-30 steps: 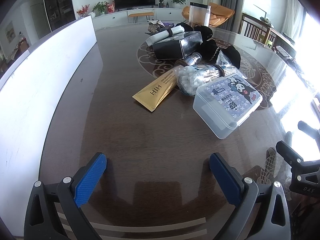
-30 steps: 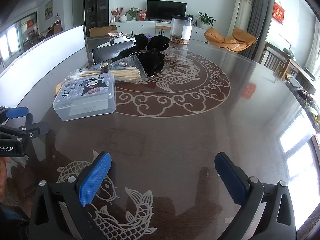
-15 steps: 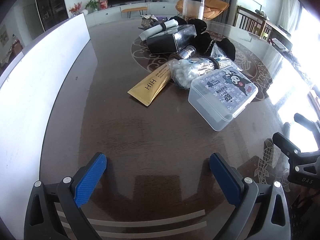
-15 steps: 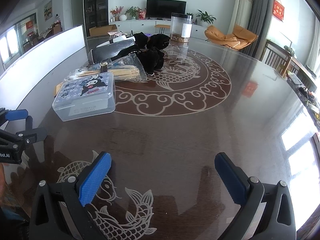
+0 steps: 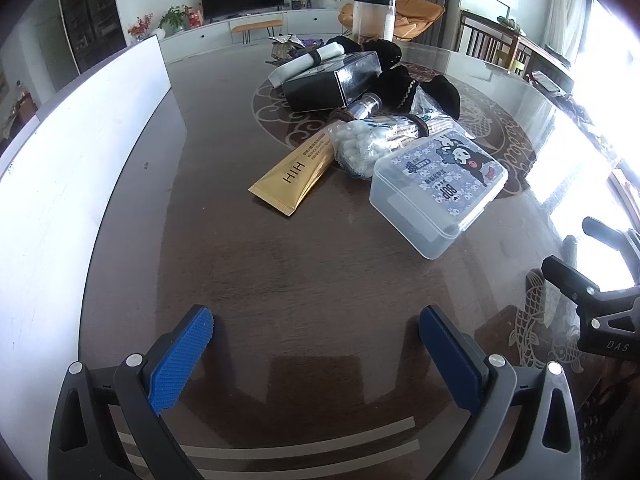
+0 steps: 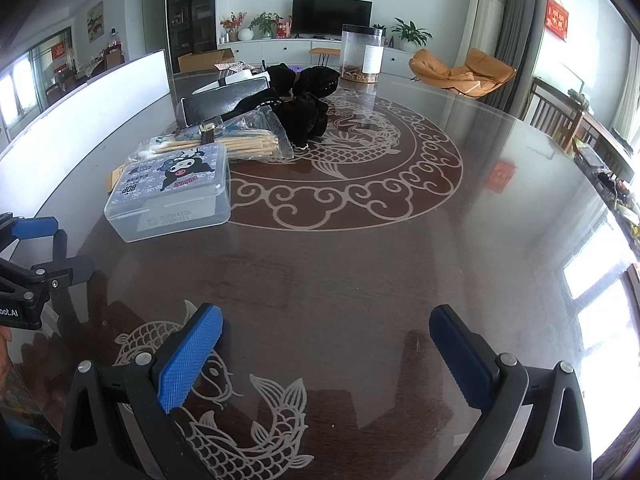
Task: Organize objects
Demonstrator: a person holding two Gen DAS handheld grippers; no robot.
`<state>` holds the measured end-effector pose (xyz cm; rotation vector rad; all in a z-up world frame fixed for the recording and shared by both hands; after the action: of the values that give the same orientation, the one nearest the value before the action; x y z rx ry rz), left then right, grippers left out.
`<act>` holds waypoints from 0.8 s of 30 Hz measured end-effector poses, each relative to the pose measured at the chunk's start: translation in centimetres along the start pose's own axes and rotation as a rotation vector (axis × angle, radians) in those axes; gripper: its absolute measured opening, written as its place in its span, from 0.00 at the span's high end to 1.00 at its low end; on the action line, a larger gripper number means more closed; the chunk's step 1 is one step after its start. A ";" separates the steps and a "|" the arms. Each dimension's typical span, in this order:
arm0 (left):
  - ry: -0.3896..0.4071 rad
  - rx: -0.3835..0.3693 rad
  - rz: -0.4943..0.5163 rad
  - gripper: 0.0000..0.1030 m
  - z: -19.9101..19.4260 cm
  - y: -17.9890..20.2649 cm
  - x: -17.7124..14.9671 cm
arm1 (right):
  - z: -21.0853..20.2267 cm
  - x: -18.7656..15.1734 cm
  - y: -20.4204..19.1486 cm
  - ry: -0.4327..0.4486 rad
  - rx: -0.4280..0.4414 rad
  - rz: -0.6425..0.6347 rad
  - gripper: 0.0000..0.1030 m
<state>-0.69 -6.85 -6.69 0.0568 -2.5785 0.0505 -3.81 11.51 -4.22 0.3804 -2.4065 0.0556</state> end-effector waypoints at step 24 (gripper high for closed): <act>0.016 -0.009 0.012 0.00 0.0 0.0 -0.1 | 0.0 0.0 0.2 -0.009 0.010 0.014 0.00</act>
<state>-0.62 -6.86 -6.74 0.0371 -2.5634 0.0435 -3.87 11.66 -4.25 0.3699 -2.4186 0.0728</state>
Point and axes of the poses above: each gripper's, at about its wrist camera, not at the fingertips, and z roughly the way its jaws point, y to its right, x to its top, the point moved 3 cm from there along z, roughly the way its jaws point, and after that the axes turned 1 degree about x, right-handed, at the moved point
